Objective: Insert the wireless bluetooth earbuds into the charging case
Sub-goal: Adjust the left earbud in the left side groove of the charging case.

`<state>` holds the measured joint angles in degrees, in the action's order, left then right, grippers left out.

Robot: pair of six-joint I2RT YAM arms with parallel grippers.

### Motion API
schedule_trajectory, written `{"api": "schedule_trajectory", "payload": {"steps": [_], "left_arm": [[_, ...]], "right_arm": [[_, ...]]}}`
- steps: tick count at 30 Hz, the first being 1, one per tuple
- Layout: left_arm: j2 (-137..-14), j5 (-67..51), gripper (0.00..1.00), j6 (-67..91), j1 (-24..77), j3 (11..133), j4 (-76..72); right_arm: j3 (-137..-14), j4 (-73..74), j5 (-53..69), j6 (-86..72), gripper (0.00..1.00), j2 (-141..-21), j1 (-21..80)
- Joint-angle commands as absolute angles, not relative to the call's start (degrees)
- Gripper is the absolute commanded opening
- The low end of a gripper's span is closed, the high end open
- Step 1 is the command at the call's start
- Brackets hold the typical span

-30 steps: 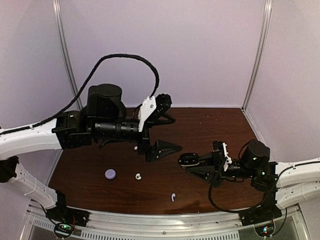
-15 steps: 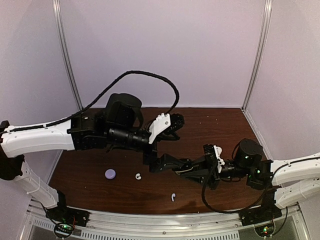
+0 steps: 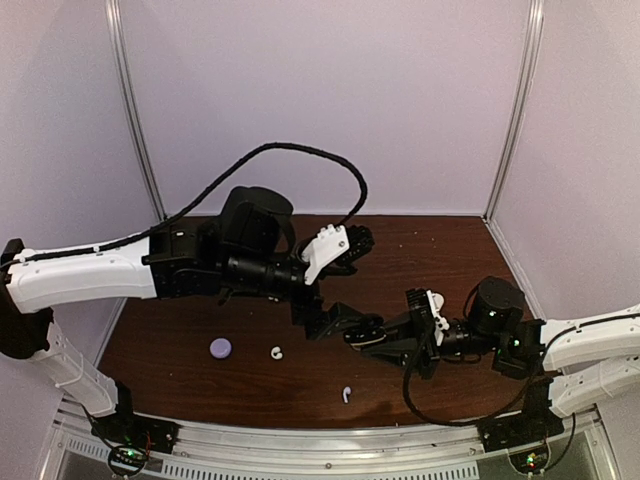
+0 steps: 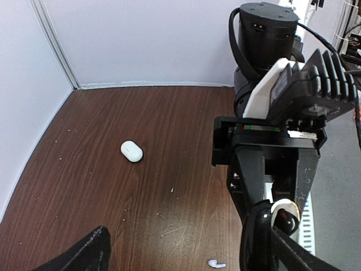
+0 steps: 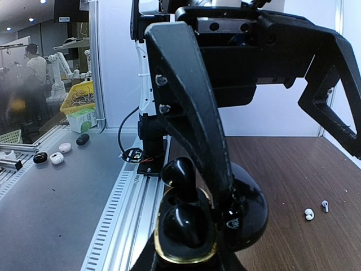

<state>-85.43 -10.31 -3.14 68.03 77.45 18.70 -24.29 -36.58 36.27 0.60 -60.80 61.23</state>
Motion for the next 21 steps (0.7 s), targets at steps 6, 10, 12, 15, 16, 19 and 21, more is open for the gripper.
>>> {"api": "schedule_trajectory", "payload": {"steps": [6, 10, 12, 15, 16, 19, 21], "left_arm": [[-80.2, -15.9, 0.98, -6.2, 67.9, 75.7, 13.3], [-77.1, -17.4, 0.98, -8.2, 67.8, 73.7, 13.0], [-76.2, -17.5, 0.98, -9.7, 67.8, 73.1, 14.2], [-74.1, -17.5, 0.98, -11.5, 67.9, 71.3, 15.1], [-73.4, -17.9, 0.98, -12.3, 67.9, 70.5, 15.0], [-72.4, -20.0, 0.98, -14.3, 67.9, 68.5, 15.4], [-72.4, -21.3, 0.98, -15.2, 67.8, 67.9, 15.4]], "right_arm": [[-25.4, -38.8, 37.4, -1.5, 0.0, -60.7, 61.0], [-24.7, -40.8, 37.3, -3.1, 0.0, -60.9, 60.8], [-24.7, -40.9, 37.6, -3.2, 0.0, -60.9, 60.8], [-24.8, -40.9, 38.2, -3.4, 0.0, -60.7, 60.7], [-24.8, -40.7, 38.5, -3.3, 0.0, -60.7, 60.7], [-25.3, -40.4, 39.6, -3.2, 0.0, -60.9, 60.7], [-25.6, -40.3, 40.7, -3.2, 0.0, -61.2, 60.7]]}}
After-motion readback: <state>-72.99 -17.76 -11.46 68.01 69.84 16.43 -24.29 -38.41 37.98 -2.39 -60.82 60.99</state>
